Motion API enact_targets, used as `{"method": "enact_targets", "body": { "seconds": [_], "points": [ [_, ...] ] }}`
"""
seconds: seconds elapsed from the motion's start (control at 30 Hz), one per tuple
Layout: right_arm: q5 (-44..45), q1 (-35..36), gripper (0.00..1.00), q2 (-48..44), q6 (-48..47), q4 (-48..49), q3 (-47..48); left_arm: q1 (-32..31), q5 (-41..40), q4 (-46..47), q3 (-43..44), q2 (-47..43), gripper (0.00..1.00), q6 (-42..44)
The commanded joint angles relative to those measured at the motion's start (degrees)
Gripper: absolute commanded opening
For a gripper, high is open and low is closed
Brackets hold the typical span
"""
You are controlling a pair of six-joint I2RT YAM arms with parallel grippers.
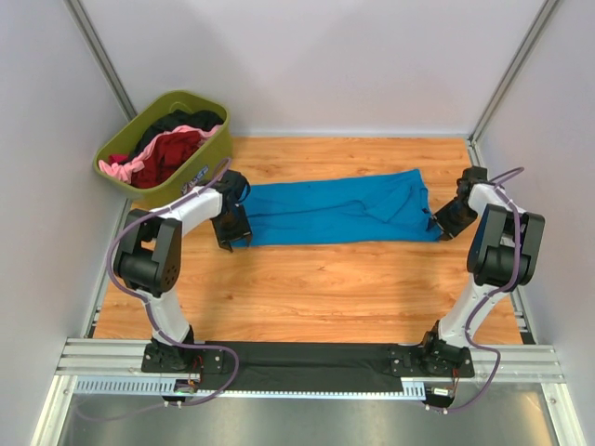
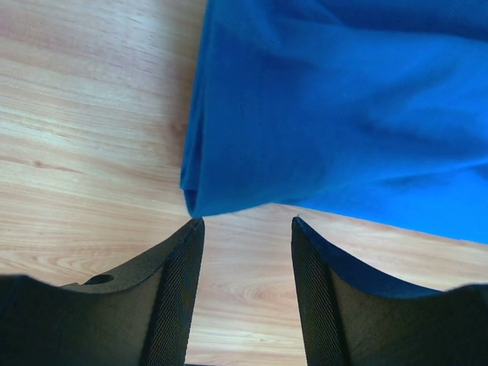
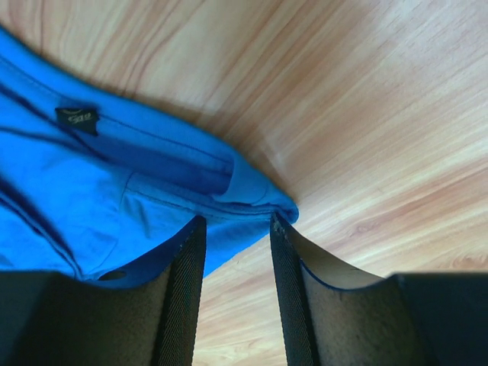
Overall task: Fold and stack the t-shirts
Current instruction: Fold the tshirt
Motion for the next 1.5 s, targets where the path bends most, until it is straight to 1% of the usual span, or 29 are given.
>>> {"method": "enact_targets", "body": {
  "seconds": [0.0, 0.07, 0.1, 0.17, 0.27, 0.3, 0.33, 0.4, 0.57, 0.73, 0.83, 0.93, 1.0, 1.07, 1.17, 1.3, 1.4, 1.47],
  "points": [
    [3.83, -0.74, 0.41, 1.15, -0.48, 2.33, 0.18, 0.27, -2.54, 2.58, 0.03, 0.75, 0.57, -1.61],
    [4.18, -0.91, 0.39, 1.59, -0.92, 2.33, -0.26, 0.27, -4.03, 2.41, -0.59, 1.19, 0.57, -1.96],
    [6.27, -0.91, 0.37, 1.59, -1.09, 2.24, -0.44, 0.27, -4.57, 2.32, -1.11, 1.54, 0.57, -2.14],
    [7.26, -0.91, 0.34, 1.59, -1.36, 2.5, -1.32, 0.27, -5.45, 2.41, -1.38, 1.99, 0.57, -2.49],
    [7.87, -0.91, 0.22, 1.59, -1.53, 2.24, -2.2, 0.27, -5.71, 1.53, -1.03, 2.87, 0.56, -2.66],
    [7.96, -0.91, 0.12, 1.33, -1.53, 2.07, -2.37, 0.27, -5.63, 1.27, -0.94, 2.69, 0.55, -2.84],
    [8.05, -0.91, 0.06, 1.24, -1.62, 1.8, -2.46, 0.27, -5.37, 0.92, -1.03, 2.26, 0.55, -2.84],
    [8.05, -0.91, 0.0, 0.45, -1.88, 0.58, -2.9, 0.27, -5.19, 0.3, -1.38, -0.29, 0.55, -2.67],
    [10.42, -0.91, 0.0, -3.4, -2.24, -2.59, -5.7, 0.35, -5.98, 0.12, -3.22, -6.79, 0.58, -2.93],
    [10.25, -0.91, 0.0, -7.54, -2.32, -3.03, -10.36, 0.44, -4.31, 2.22, -6.21, -10.05, 0.58, -6.0],
    [10.95, -0.91, 0.0, -10.18, -2.85, -3.73, -12.56, 0.44, -3.34, 3.2, -7.09, -9.97, 0.58, -7.93],
    [12.53, -1.09, 0.0, -12.11, -4.08, -4.53, -13.8, 0.53, -2.03, 5.39, -8.32, -10.23, 0.58, -10.65],
    [12.62, -1.26, 0.0, -12.99, -4.61, -4.61, -14.32, 0.97, -1.06, 8.11, -10.6, -11.01, 0.58, -14.25],
    [11.92, -1.53, 0.0, -13.96, -5.05, -4.44, -15.2, 1.93, 0.44, 10.57, -13.58, -13.3, 0.57, -18.37],
    [10.34, -1.53, 0.0, -15.1, -5.14, -3.92, -16.52, 2.99, 0.09, 13.3, -15.52, -16.2, 0.57, -22.07],
    [9.02, -1.53, 0.0, -16.16, -5.49, -3.21, -18.01, 5.0, 1.84, 15.14, -15.18, -15.94, 0.58, -24.02],
    [8.23, -1.44, 0.0, -16.42, -5.58, -2.68, -18.72, 5.8, 4.56, 18.74, -15.79, -15.24, 0.58, -25.51],
    [7.79, -1.44, 0.0, -16.77, -5.4, -2.24, -19.24, 5.89, 4.83, 19.11, -15.01, -14.1, 0.58, -25.87]
  ]
}}
